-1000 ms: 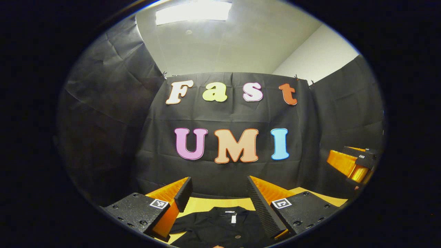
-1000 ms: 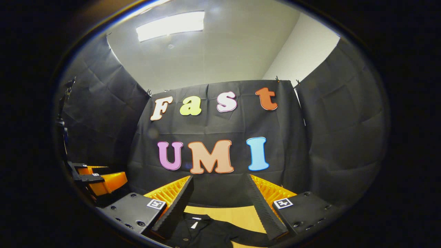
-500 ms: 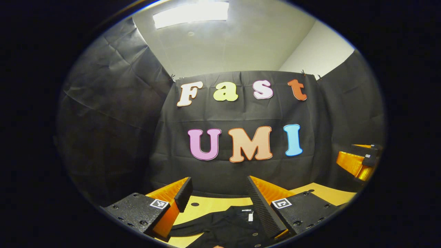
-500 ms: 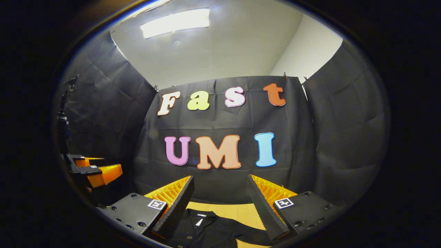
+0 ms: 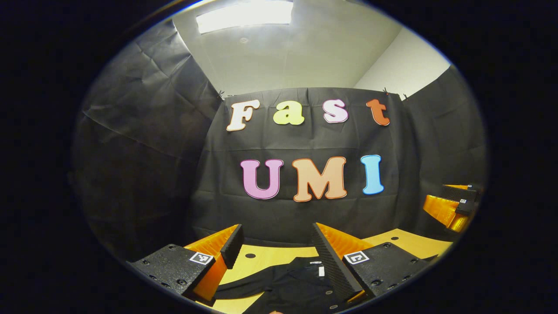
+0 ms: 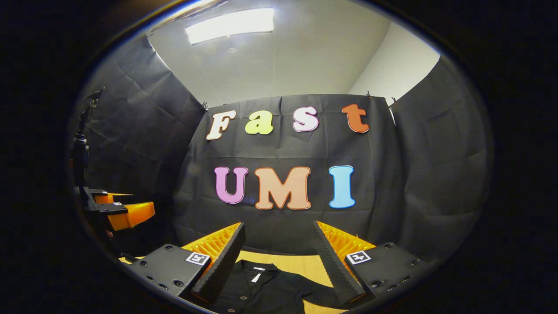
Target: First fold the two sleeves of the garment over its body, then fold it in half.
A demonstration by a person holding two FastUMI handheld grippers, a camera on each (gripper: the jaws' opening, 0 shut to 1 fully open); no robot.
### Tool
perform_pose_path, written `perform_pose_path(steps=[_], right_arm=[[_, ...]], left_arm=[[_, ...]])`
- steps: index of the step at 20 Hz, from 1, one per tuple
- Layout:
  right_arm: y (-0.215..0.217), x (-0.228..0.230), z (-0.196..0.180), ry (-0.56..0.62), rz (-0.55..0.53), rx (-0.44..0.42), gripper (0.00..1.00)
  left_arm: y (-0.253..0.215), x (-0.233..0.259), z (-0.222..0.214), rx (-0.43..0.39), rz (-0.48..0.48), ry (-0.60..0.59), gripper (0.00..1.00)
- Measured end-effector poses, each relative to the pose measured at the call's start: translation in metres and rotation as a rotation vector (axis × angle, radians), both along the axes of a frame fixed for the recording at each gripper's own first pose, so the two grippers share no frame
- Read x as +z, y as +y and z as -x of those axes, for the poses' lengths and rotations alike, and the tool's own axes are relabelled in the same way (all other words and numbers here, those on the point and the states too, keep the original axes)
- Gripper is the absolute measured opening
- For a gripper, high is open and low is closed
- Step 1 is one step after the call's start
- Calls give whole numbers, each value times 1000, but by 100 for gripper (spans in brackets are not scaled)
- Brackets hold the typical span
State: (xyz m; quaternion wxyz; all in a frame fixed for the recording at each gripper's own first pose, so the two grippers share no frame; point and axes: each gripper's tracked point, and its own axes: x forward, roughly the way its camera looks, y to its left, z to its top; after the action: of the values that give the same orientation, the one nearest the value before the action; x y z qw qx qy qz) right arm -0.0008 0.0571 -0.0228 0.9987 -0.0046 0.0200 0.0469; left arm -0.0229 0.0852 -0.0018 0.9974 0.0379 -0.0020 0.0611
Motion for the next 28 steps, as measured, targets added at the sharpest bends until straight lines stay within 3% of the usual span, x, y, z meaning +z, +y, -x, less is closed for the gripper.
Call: perform_pose_path(steps=[13, 28], right_arm=[[25, 0, 16, -14, 23, -58, 97], [-18, -34, 0, 73, 27, -51, 96]], left_arm=[[30, -3, 11, -38, -11, 15, 92], [19, -5, 4, 13, -5, 15, 92]])
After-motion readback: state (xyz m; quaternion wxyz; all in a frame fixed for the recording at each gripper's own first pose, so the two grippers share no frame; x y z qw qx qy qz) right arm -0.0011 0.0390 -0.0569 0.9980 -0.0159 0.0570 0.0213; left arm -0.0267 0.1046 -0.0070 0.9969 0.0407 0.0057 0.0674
